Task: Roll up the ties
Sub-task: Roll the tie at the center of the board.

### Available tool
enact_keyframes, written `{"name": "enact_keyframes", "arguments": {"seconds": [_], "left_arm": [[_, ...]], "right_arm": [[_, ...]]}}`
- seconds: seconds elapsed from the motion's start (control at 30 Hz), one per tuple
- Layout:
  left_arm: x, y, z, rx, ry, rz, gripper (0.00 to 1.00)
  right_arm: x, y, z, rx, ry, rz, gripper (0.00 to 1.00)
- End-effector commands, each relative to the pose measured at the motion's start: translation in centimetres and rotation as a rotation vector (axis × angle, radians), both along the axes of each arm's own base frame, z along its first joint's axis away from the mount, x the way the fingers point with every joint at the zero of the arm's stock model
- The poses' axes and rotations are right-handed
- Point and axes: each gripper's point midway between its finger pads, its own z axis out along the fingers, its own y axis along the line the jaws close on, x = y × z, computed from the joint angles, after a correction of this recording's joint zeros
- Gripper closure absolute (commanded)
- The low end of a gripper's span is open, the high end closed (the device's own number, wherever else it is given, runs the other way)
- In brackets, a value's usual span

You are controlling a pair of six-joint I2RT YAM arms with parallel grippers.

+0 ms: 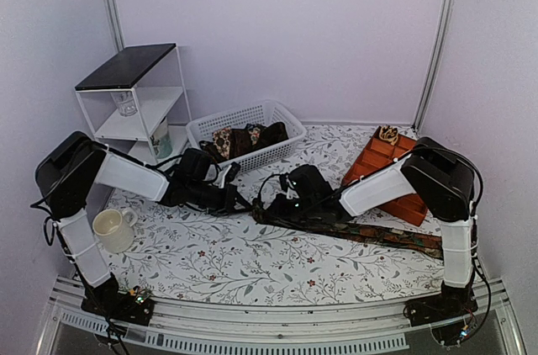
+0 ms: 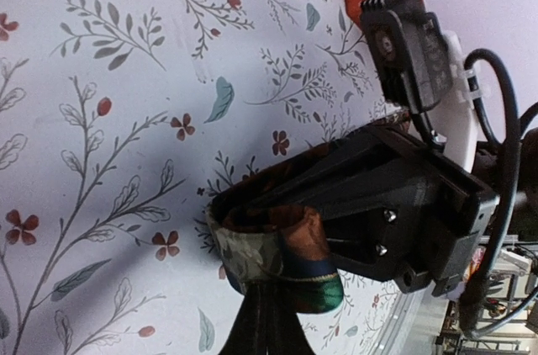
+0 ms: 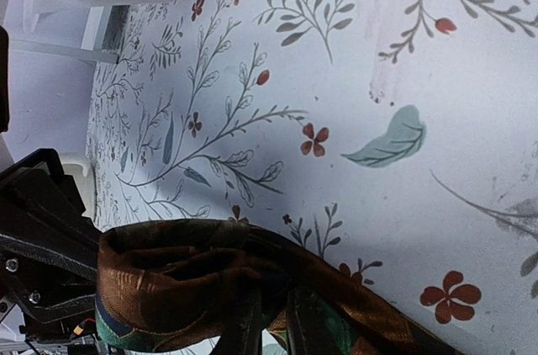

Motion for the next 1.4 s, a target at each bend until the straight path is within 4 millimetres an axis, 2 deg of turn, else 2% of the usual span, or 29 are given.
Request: {"name": "enact_keyframes", "arguments": {"seconds": [0.0, 0.23, 0.4, 0.57, 0.8, 0.9, 1.0, 1.1, 1.3, 1.33, 1.37], "left_arm": [[-0.4, -1.1, 0.3, 0.0, -0.006, -0.03, 1.0], [-0.7, -1.9, 0.3, 0.006, -0.007, -0.046, 1.0], [-0.8, -2.6, 0.2, 0.014, -0.002, -0.06, 1.0], [-0.9, -3.2, 0.0, 0.021, 0.001, -0.072, 1.0], [-1.1, -4.0, 0.1, 0.037, 0.007, -0.071, 1.0], [-1.3, -4.4, -0.4, 0.048, 0.019, -0.08, 1.0], [-1.2, -4.9, -0.6, 0.052, 0.013, -0.083, 1.0], [-1.1, -5.6, -1.0, 0.047, 0.017, -0.096, 1.0], [-1.4, -6.7, -1.0, 0.031, 0.012, -0.112, 1.0], [-1.6, -6.6, -2.4, 0.049, 0.036, -0.114, 1.0], [-1.6, -6.7, -2.6, 0.047, 0.039, -0.116, 1.0]], "right_arm": [[0.7, -0.7, 2.4, 0.036, -0.05, -0.016, 0.88], [0.5, -1.3, 3.2, 0.059, -0.07, -0.025, 0.91], [0.3, -1.7, 2.9, 0.051, -0.065, -0.024, 0.92], [0.3, -2.7, 3.6, 0.048, -0.081, -0.058, 0.92], [-0.1, -5.7, 4.2, 0.017, -0.032, -0.147, 0.81], [-0.2, -6.4, 4.8, 0.013, -0.044, -0.161, 0.77], [-0.4, -6.3, 6.0, 0.038, -0.057, -0.141, 0.68], [-0.7, -6.0, 6.4, 0.053, -0.055, -0.12, 0.63], [-1.0, -5.7, 5.5, 0.051, -0.017, -0.116, 0.62], [-1.1, -5.6, 5.1, 0.048, -0.006, -0.119, 0.63], [-1.1, -5.7, 4.8, 0.042, 0.002, -0.123, 0.63]]}}
